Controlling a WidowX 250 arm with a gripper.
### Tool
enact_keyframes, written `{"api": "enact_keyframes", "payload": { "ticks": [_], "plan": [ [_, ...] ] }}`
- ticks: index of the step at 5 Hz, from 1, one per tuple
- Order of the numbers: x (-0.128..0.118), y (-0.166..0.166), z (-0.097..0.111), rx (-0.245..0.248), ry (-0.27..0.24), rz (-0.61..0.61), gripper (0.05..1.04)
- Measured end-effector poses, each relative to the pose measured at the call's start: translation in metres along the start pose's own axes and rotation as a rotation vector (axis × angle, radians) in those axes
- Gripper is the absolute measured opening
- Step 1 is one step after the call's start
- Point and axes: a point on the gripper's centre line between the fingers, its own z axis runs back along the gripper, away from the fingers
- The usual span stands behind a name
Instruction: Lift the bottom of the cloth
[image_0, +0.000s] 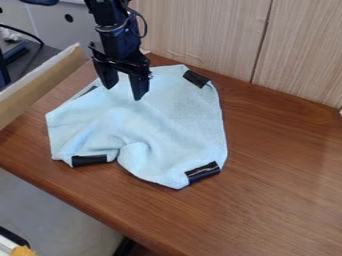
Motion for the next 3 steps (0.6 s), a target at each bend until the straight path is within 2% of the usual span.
{"api": "enact_keyframes", "payload": {
  "ticks": [1, 2, 3],
  "plan": [
    [-0.005, -0.002, -0.009, -0.012, 0.028, -0.001, 0.999],
    [-0.023, -0.006, -0.021, -0.023, 0.063, -0.037, 0.999],
    [-0.029, -0.002, -0.011, 0.022, 0.042, -0.085, 0.999]
  ]
}}
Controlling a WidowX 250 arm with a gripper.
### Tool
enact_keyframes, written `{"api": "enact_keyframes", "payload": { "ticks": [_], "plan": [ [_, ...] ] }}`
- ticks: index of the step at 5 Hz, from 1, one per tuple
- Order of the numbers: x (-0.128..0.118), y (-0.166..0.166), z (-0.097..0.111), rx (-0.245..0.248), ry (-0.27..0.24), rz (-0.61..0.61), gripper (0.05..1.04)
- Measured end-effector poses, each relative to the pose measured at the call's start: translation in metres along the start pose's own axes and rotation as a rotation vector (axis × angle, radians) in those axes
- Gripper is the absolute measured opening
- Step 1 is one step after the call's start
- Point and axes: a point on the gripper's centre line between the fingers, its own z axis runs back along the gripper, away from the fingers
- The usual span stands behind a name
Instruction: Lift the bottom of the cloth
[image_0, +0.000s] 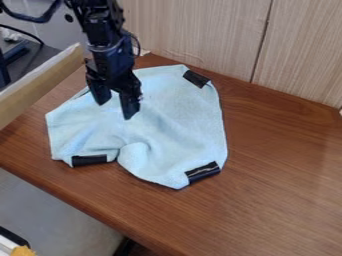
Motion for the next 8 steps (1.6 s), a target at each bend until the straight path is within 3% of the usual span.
{"api": "enact_keyframes", "payload": {
  "ticks": [1, 3, 5, 6, 8],
  "plan": [
    [-0.016, -0.009, 0.009, 0.020, 0.000, -0.084, 0.999],
    [-0.056, -0.029, -0.003, 0.019, 0.043, -0.304, 0.999],
    [-0.077, -0.034, -0.036, 0.028, 0.131, -0.494, 0.999],
    [-0.075, -0.027, -0.044, 0.035, 0.180, -0.498, 1.000],
    [-0.068, -0.020, -0.045, 0.050, 0.178, -0.475, 0.936]
  ]
}}
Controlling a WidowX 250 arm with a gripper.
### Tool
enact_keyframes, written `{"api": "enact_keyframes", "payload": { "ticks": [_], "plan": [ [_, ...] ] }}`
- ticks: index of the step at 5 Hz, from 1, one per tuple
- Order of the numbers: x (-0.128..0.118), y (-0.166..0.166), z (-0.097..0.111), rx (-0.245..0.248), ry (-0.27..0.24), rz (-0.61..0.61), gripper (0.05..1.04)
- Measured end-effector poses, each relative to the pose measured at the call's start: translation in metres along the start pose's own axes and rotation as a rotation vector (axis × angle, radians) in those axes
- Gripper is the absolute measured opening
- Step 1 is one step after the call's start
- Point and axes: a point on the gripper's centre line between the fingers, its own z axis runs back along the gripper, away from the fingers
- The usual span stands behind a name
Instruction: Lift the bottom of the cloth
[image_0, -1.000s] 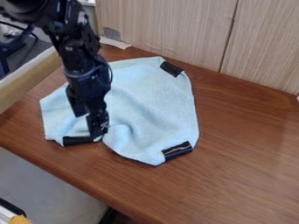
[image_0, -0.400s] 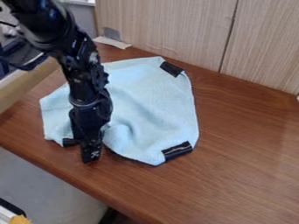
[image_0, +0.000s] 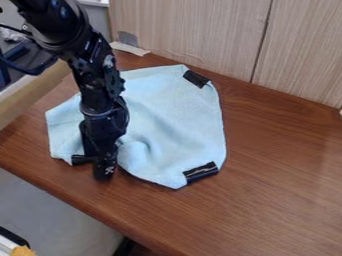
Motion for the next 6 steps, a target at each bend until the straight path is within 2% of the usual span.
{"api": "enact_keyframes", "payload": {
  "ticks": [2, 3, 4, 5, 6],
  "plan": [
    [0.000, 0.000, 0.000, 0.009, -0.006, -0.001, 0.362],
    [0.000, -0.003, 0.000, 0.000, -0.013, -0.006, 0.176],
    [0.000, -0.004, 0.002, -0.003, -0.020, -0.010, 0.080],
    [-0.001, -0.009, 0.005, -0.019, -0.025, -0.010, 0.063],
    [-0.001, -0.012, 0.015, -0.017, -0.051, -0.026, 0.060]
  ]
}}
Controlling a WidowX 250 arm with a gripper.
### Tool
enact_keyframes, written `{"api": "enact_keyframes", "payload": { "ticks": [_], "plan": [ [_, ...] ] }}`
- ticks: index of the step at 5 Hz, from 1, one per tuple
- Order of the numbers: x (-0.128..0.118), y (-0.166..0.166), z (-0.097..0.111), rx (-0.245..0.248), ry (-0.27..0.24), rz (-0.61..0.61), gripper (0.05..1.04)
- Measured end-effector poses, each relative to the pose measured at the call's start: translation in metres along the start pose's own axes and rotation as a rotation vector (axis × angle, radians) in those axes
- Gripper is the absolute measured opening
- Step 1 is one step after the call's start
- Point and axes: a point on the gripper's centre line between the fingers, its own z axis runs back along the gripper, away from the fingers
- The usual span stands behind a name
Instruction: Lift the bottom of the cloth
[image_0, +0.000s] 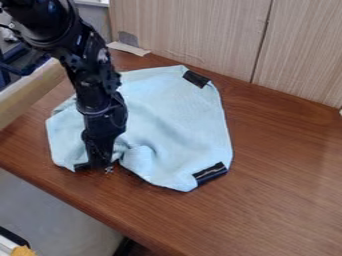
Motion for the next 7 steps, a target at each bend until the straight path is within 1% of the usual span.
{"api": "enact_keyframes", "payload": {
  "ticks": [1, 2, 3, 4, 5, 6, 7],
  "plan": [
    [-0.001, -0.008, 0.009, -0.009, -0.020, -0.032, 0.060],
    [-0.006, -0.021, 0.016, -0.019, -0.030, -0.089, 0.059],
    [-0.015, -0.040, 0.014, -0.031, -0.025, -0.196, 0.059],
    [-0.022, -0.058, 0.009, -0.029, -0.010, -0.297, 0.059],
    [-0.034, -0.071, 0.002, -0.032, 0.011, -0.351, 0.059],
    [-0.039, -0.074, -0.005, -0.025, 0.038, -0.370, 0.082],
    [-0.047, -0.071, -0.014, -0.034, 0.082, -0.348, 0.236]
  ]
}}
